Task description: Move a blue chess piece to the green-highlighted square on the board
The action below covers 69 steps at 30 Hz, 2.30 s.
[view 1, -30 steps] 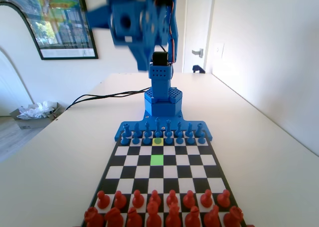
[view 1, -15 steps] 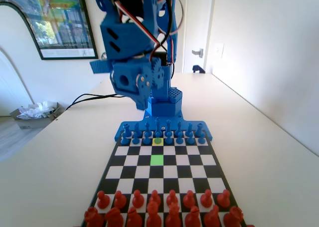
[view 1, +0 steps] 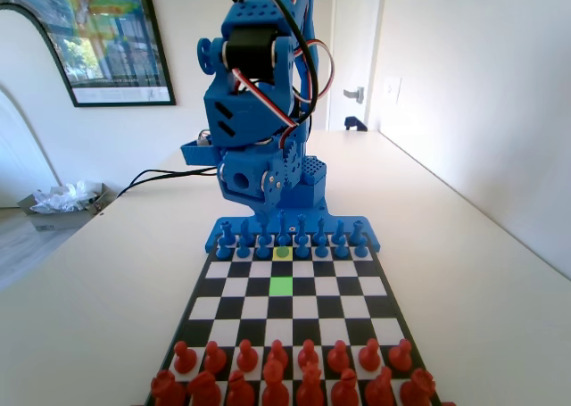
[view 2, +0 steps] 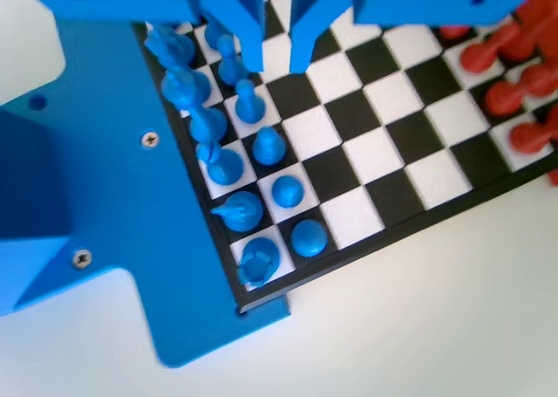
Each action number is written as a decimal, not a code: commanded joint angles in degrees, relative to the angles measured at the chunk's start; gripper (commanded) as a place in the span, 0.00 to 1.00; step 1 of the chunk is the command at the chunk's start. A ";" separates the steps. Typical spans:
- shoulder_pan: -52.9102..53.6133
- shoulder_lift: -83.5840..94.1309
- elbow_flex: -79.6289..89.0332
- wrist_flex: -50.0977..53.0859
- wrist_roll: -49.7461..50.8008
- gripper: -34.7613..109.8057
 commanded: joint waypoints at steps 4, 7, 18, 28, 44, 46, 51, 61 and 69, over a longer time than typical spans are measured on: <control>-1.49 -0.53 0.09 -0.62 -3.43 0.29; -2.11 -0.70 1.41 -2.55 -2.72 0.29; -3.60 -0.70 3.87 -5.19 -2.37 0.29; -4.22 -0.70 7.73 -9.32 -2.90 0.29; -5.19 -1.23 11.60 -14.06 -3.25 0.29; -4.83 -1.23 11.78 -14.24 -3.60 0.29; -4.48 -2.02 11.51 -15.03 -3.78 0.29; -3.78 -3.16 11.07 -16.26 -4.31 0.29; -3.52 -4.31 10.90 -17.93 -4.57 0.30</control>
